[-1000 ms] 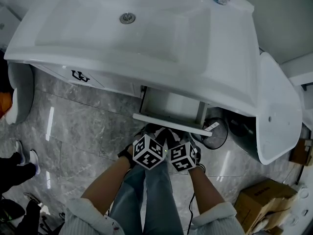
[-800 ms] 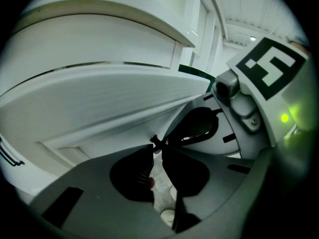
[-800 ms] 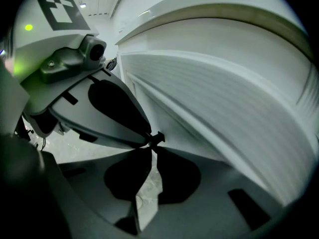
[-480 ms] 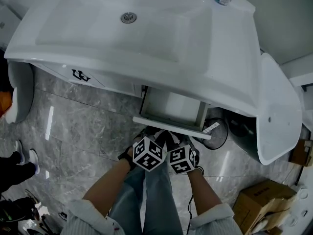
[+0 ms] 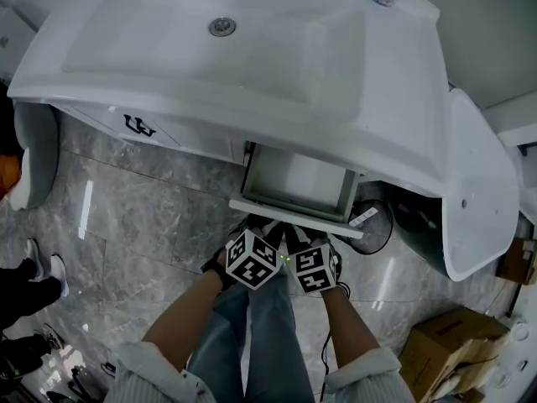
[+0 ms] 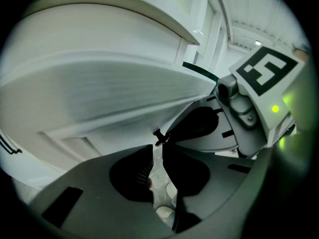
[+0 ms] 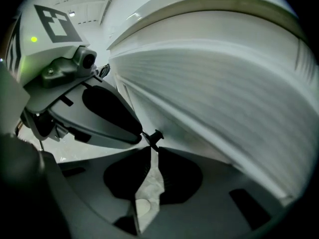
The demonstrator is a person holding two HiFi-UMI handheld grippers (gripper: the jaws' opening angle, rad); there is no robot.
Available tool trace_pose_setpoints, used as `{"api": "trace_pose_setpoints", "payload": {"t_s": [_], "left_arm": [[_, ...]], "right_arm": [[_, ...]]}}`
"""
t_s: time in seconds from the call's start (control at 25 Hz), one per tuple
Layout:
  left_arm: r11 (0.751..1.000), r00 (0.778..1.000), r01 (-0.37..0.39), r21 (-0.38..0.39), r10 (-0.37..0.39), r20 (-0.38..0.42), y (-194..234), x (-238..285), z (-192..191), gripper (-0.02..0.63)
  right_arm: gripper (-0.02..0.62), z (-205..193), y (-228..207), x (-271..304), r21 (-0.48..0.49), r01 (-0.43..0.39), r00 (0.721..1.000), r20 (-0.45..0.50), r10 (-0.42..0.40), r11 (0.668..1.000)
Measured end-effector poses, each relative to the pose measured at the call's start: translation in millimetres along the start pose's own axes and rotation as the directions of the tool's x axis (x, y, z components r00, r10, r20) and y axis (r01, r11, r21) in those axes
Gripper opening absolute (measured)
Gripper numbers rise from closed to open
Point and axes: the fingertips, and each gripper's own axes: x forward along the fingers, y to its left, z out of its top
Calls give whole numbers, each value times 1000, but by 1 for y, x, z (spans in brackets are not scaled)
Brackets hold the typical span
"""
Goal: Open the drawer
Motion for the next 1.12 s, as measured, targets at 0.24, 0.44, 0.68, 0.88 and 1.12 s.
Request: {"api": "trace_pose_setpoints", "payload": {"t_s": [0.24,0.44,0.68,0.88,1.12], "left_arm": [[999,1000,-7,-35,7,5,-2,-9,-5,55],[998,1000,-12,-68,14,27,-11,-25,4,55],[995,998,-19,-97,25,64,-20,-55,24,55],[993,993,-26,-116,39,109,-28,-84,47,55],[989,980,-36,-141,63,189,-39,-127,83,55]], "right_arm": [[49,-5,-1,-5,70,9,1000,4,-10,998],[49,-1,8,-22,108,-7,1000,20,4,994],[49,24,20,-60,182,-21,996,87,5,983],[48,48,21,-94,242,-17,989,145,-19,970],[48,83,15,-143,305,-28,972,232,-46,952]]}}
